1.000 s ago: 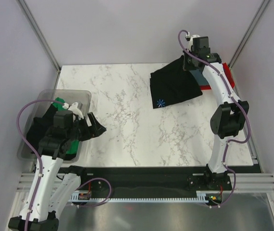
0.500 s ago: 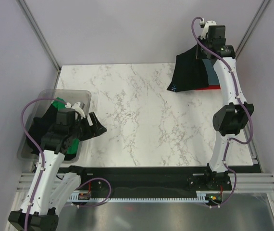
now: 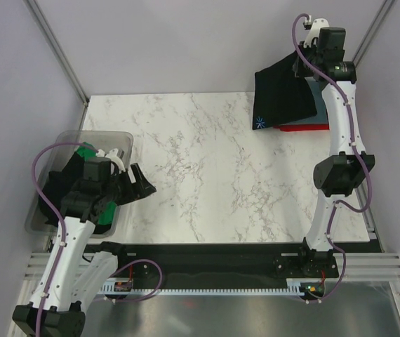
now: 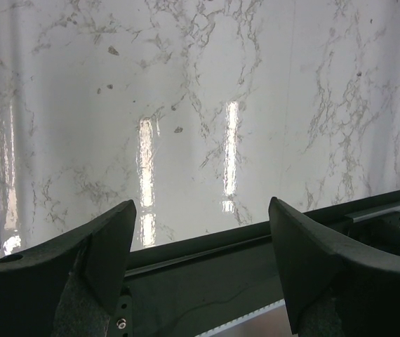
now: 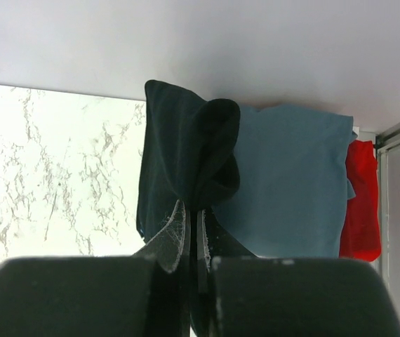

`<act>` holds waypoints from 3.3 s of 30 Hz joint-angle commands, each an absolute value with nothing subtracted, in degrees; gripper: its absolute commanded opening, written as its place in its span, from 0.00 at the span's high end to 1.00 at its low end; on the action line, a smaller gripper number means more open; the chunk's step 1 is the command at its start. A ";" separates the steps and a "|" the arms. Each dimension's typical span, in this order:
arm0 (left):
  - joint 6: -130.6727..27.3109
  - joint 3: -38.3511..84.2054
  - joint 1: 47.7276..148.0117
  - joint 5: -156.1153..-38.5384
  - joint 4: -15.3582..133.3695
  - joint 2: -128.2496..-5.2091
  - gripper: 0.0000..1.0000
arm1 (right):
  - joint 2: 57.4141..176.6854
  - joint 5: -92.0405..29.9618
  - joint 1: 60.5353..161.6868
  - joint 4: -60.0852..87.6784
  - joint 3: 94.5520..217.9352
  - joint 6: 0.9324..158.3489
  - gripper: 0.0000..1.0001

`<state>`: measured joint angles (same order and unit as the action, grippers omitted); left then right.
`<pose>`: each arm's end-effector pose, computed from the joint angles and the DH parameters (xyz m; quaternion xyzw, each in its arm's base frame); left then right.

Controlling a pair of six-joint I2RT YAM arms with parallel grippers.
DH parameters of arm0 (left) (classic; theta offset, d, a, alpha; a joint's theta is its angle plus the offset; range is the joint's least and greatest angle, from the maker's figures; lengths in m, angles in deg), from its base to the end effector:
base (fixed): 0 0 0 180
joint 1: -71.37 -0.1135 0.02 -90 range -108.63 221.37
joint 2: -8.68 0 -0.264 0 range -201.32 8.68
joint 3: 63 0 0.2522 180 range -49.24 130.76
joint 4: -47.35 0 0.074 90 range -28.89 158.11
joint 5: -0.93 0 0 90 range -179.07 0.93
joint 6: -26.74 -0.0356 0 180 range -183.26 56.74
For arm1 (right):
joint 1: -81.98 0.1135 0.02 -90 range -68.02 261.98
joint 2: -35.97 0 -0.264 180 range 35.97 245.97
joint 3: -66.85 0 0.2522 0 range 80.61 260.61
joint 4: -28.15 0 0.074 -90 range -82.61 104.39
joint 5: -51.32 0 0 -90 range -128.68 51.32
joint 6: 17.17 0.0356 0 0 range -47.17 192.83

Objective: Fold and stack the t-shirts

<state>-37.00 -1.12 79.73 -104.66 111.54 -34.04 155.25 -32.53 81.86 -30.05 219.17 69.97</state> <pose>0.1379 -0.0299 0.2988 -0.0912 0.9124 -0.2324 0.3245 0.4596 0.0029 0.4348 -0.0489 0.8420 0.0313 0.5363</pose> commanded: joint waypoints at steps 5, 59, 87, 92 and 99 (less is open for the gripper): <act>-38.65 -1.17 79.46 -105.77 109.98 -34.65 0.20 | 156.99 -28.66 78.91 -26.04 223.78 70.10 1.00; -37.86 -1.17 79.28 -103.74 110.50 -38.70 0.20 | 182.94 -56.70 66.43 13.95 214.13 75.19 0.07; -38.12 -1.08 78.93 -104.71 110.42 -36.50 0.19 | 158.31 -15.66 61.34 39.85 160.28 116.67 0.02; -38.21 -1.16 78.58 -104.97 110.24 -37.11 0.19 | 159.63 -11.71 57.29 40.32 159.62 117.30 0.02; -38.30 -1.16 78.40 -105.15 110.33 -36.76 0.19 | 158.58 -4.34 58.78 42.43 165.41 124.06 0.02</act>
